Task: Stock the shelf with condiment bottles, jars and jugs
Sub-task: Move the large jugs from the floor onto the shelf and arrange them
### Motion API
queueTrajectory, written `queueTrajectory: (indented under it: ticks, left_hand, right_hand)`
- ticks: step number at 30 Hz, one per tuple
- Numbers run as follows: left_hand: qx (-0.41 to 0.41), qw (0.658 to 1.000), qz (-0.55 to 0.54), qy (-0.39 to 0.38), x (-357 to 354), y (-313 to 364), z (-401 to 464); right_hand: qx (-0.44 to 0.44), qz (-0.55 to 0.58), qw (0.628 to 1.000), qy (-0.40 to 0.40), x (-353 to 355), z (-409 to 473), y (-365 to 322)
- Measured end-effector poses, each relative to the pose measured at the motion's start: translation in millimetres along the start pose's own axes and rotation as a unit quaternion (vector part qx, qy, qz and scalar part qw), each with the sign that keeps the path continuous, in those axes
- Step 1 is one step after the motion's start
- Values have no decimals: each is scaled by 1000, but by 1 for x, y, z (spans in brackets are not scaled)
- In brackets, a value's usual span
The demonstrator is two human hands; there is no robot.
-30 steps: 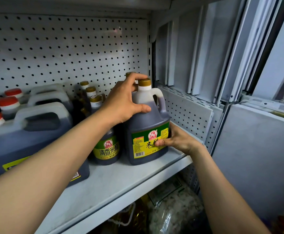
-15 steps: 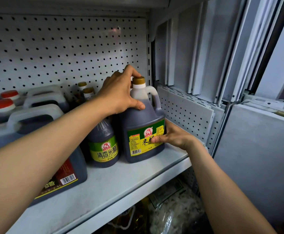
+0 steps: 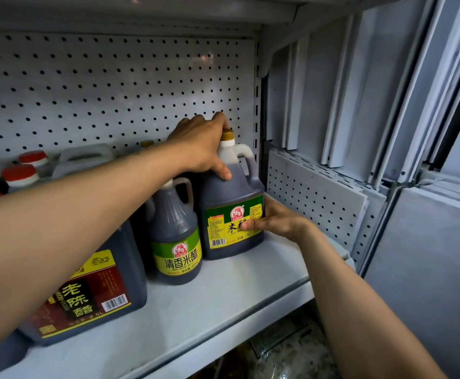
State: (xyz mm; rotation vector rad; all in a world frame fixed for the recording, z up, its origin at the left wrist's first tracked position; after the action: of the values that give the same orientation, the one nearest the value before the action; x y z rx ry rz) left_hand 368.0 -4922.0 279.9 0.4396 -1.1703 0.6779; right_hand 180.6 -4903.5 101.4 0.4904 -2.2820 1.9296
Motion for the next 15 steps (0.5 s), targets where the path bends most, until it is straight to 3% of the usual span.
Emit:
queueTrajectory:
  ticks: [15]
  left_hand:
    - [4,999,28,-14,-1,-2,5]
  right_hand:
    - [18,78,996,-27,-2,13,11]
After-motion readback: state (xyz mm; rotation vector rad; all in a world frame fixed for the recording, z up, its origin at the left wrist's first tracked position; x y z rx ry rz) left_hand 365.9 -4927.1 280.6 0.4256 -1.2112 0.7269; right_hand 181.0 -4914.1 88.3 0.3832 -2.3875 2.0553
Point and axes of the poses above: each hand's wrist, its own z-axis towards the middle knuckle, its own x-axis out of the back of the hand, y = z × x, the point moved 2 cm from there along z, towards the middle knuckle, and after that the axes turned 13 degrees about -x, right-handed, at the moved point
